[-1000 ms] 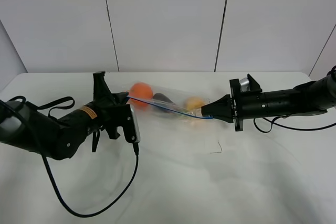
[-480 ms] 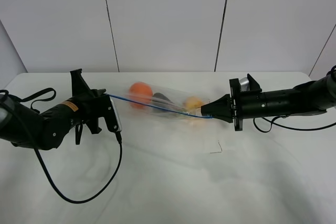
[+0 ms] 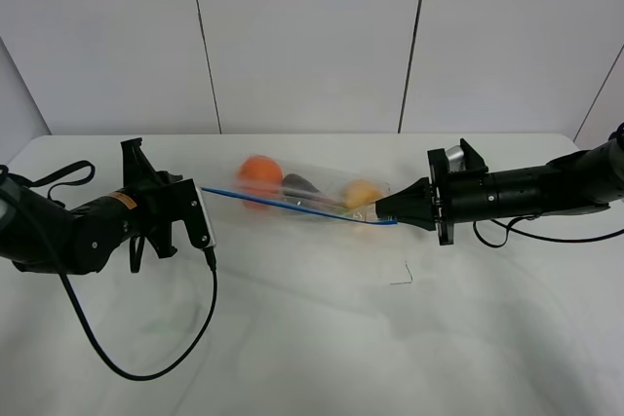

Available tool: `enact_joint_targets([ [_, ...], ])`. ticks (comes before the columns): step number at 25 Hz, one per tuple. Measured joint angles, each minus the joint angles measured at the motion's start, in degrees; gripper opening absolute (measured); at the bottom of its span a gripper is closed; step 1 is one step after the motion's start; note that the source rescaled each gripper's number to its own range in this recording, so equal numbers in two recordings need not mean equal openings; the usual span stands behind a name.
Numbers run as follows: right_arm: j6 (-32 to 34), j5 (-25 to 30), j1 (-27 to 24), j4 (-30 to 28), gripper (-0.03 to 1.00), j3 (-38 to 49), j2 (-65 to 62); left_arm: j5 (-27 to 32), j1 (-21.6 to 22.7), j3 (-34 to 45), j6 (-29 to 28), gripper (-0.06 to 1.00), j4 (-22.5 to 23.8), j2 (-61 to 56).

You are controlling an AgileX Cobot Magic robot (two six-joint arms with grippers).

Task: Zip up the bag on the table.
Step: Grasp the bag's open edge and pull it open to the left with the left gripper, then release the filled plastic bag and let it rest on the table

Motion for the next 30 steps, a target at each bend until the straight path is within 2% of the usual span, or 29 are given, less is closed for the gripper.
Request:
enact_joint_targets([
  [2,0.0,0.0,0.0,0.0,0.0,0.0,0.0,2.5,0.1,0.0,0.0,0.64,-0.2,0.0],
  [3,0.0,0.0,0.0,0.0,0.0,0.0,0.0,3.1,0.2,0.0,0.0,0.73,-0.2,0.0],
  [4,0.0,0.0,0.0,0.0,0.0,0.0,0.0,3.5,0.3,0.0,0.0,0.81,-0.2,0.0],
  [6,0.0,0.0,0.0,0.0,0.0,0.0,0.0,3.5,0.9,0.0,0.0,0.89,-0.2,0.0],
  [12,0.0,0.0,0.0,-0.1,0.0,0.0,0.0,3.4,5.0,0.0,-1.7,0.94,-0.4,0.0],
  [16,0.0,0.0,0.0,-0.1,0.0,0.0,0.0,3.4,6.1,0.0,-10.1,0.94,-3.6,0.0],
  [22,0.0,0.0,0.0,-0.1,0.0,0.0,0.0,1.8,6.1,0.0,-29.0,0.94,-11.2,0.0],
  [28,0.0,0.0,0.0,-0.1,0.0,0.0,0.0,-4.4,6.1,0.0,-53.4,0.94,-25.0,0.0],
  [30,0.0,0.0,0.0,-0.1,0.0,0.0,0.0,-4.9,6.1,0.0,-58.8,0.94,-27.1,0.0],
])
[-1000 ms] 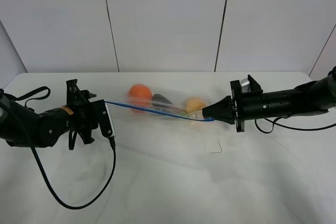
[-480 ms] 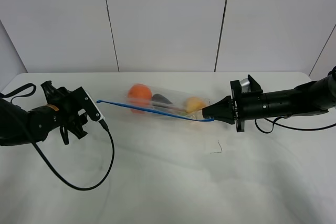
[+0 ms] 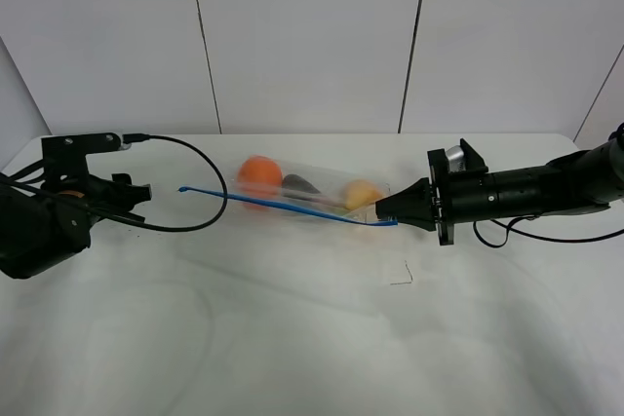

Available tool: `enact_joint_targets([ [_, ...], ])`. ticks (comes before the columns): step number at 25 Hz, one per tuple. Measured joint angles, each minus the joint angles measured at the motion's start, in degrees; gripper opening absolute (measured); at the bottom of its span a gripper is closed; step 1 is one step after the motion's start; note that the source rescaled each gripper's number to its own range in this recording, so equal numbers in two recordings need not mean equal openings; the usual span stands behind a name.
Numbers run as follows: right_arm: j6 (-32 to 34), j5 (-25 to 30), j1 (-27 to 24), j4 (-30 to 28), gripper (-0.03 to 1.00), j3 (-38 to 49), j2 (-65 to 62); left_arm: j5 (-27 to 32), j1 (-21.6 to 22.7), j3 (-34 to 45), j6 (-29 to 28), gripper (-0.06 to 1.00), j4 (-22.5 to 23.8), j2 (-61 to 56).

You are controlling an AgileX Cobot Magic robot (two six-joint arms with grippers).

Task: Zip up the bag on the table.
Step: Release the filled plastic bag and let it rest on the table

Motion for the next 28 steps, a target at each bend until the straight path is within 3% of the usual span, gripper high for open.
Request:
enact_joint_targets([
  [2,0.0,0.0,0.0,0.0,0.0,0.0,0.0,0.6,0.1,0.0,-1.0,0.94,-0.3,-0.3],
  [6,0.0,0.0,0.0,0.0,0.0,0.0,0.0,8.5,2.4,-0.2,3.8,0.94,0.0,-3.6],
  [8,0.0,0.0,0.0,0.0,0.0,0.0,0.0,17.0,5.6,-1.7,6.3,0.94,0.0,-6.6],
  [13,0.3,0.0,0.0,-0.1,0.0,0.0,0.0,48.3,13.1,-8.1,15.7,0.94,0.0,-12.3],
  [16,0.4,0.0,0.0,-0.1,0.0,0.0,0.0,59.8,14.9,-9.5,19.1,0.94,0.0,-14.8],
  [21,0.5,0.0,0.0,-0.1,0.0,0.0,0.0,71.0,15.2,-10.7,17.3,0.96,1.2,-18.4],
  [28,0.6,0.0,0.0,-0.1,0.0,0.0,0.0,87.2,15.2,-18.9,3.3,0.97,13.6,-18.6],
])
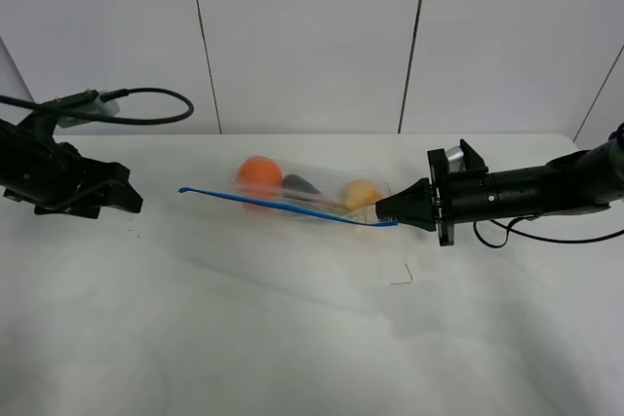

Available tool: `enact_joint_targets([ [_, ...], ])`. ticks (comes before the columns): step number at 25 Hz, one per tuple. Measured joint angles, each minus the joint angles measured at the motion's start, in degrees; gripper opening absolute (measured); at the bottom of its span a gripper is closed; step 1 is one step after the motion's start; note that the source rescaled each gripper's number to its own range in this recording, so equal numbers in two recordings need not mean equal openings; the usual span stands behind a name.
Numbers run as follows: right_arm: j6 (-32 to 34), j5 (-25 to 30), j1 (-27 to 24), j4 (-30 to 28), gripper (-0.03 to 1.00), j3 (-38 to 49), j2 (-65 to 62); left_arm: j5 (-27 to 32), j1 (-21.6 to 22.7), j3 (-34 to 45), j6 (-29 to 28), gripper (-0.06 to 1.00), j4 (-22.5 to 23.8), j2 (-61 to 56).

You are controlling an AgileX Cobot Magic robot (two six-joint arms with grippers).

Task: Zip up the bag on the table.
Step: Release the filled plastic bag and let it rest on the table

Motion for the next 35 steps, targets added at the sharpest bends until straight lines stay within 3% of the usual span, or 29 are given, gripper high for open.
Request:
enact_joint_targets([
  [7,0.2,0.0,0.0,0.0,0.0,0.0,0.0,19.3,0.0,-9.7,-20.2,0.97,20.9,0.0],
  [9,0.2,0.0,0.0,0.0,0.0,0.0,0.0,23.8,0.0,-10.2,-22.8,0.97,25.5,0.0],
  [11,0.2,0.0,0.0,0.0,0.0,0.0,0.0,27.3,0.1,-10.3,-23.8,0.97,27.3,0.0],
  [15,0.2,0.0,0.0,0.0,0.0,0.0,0.0,31.3,0.1,-10.3,-23.3,0.97,26.2,0.0],
  [22,0.2,0.0,0.0,0.0,0.0,0.0,0.0,33.1,0.1,-10.4,-15.3,0.97,17.8,-0.1],
  [29,0.2,0.0,0.0,-0.1,0.0,0.0,0.0,33.1,0.1,-4.9,-18.4,0.97,18.3,-4.1],
  [35,0.2,0.0,0.0,-0.1,0.0,0.0,0.0,33.1,0.1,7.2,-19.2,0.97,18.4,-14.2],
])
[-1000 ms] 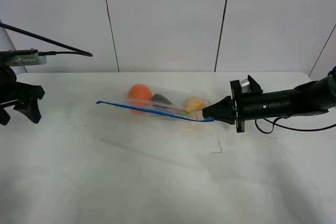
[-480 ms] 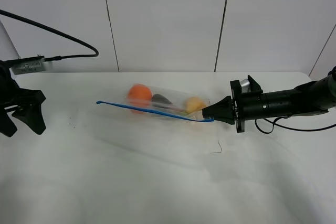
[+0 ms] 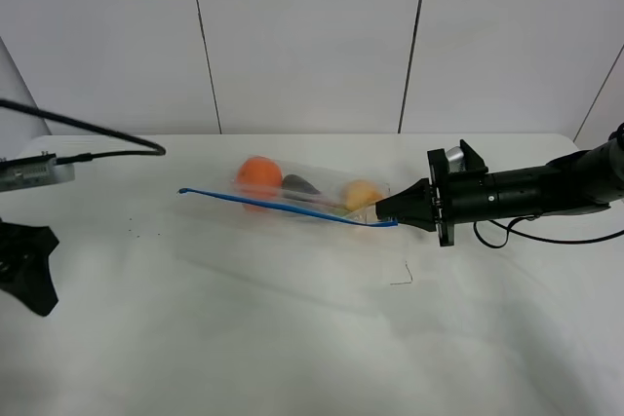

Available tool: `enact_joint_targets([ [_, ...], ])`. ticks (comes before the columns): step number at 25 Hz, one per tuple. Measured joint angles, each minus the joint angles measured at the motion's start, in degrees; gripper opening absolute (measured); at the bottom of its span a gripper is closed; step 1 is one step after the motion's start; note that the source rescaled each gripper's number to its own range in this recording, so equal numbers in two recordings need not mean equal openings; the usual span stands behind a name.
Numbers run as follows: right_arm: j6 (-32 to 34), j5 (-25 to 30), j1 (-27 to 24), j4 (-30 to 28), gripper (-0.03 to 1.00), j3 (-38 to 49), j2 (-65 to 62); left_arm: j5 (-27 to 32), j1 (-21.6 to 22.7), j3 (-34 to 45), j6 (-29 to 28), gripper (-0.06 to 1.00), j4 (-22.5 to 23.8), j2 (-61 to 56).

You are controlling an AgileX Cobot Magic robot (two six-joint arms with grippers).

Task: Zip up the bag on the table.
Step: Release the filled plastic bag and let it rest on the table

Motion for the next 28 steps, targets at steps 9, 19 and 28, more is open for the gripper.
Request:
enact_joint_targets([
  [9,0.0,0.0,0.0,0.0,0.0,0.0,0.0,-2.5,0.0,13.1,0.0,0.97,0.0,-22.1],
  [19,0.0,0.0,0.0,-0.1,0.0,0.0,0.0,-6.8,0.0,18.3,-0.4,0.97,4.1,-38.8],
  [28,0.0,0.0,0.0,-0.1,0.0,0.0,0.0,-6.8,0.0,18.4,-0.5,0.97,4.3,-39.8],
])
